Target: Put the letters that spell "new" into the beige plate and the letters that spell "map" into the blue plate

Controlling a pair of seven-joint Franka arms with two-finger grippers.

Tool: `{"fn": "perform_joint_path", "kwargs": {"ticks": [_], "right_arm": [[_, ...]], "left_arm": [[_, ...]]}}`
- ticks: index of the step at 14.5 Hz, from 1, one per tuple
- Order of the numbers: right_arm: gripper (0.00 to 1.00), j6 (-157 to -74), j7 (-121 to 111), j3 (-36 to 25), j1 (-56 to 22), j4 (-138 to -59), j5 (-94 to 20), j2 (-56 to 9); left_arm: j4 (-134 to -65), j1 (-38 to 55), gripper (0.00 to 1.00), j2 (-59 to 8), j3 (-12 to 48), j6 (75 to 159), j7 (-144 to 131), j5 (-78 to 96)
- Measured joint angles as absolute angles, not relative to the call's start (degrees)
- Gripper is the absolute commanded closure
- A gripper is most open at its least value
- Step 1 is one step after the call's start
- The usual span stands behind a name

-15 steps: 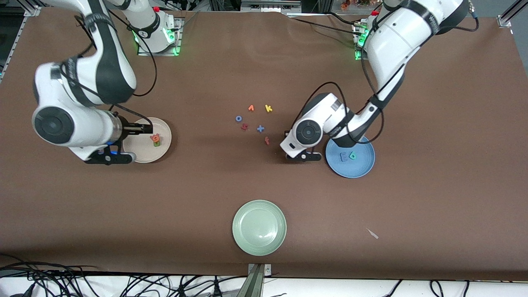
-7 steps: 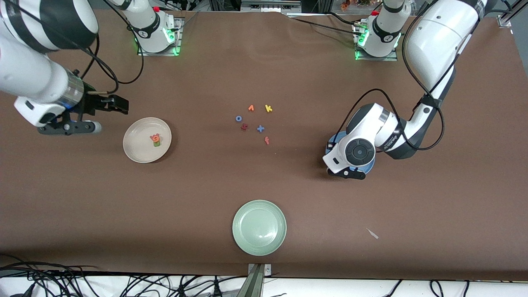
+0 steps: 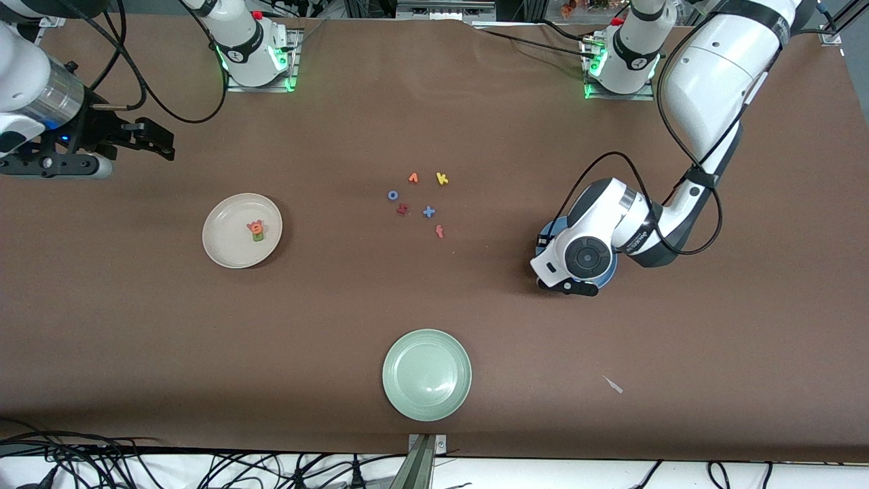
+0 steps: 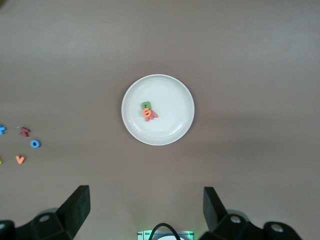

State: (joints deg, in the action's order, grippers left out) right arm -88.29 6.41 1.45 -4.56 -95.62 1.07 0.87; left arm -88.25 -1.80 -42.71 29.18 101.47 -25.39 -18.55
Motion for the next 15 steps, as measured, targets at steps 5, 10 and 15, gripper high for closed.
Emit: {"fn": "perform_joint_path", "kwargs": {"ticks": [5,10,15], "right_arm": [[0.00,-88.4,6.1,2.2,-1.4,-95.8,1.3,1.1],[0.00,-90.0,6.1,2.4,-0.9,-95.8,1.3,1.2],[0.00,-91.1,6.1,2.4,-0.8,-95.8,1.3,1.2]], "left_arm": [[-85.2,-2.8,0.00,-32.8,29.5,101.3,-25.4,-18.6],[-80.6,-7.8,0.00,-20.2,29.4,98.7,-25.4,-13.1],[-80.3,-5.5,0.00,-11.3,20.7,93.9,-24.1,-3.6]]}}
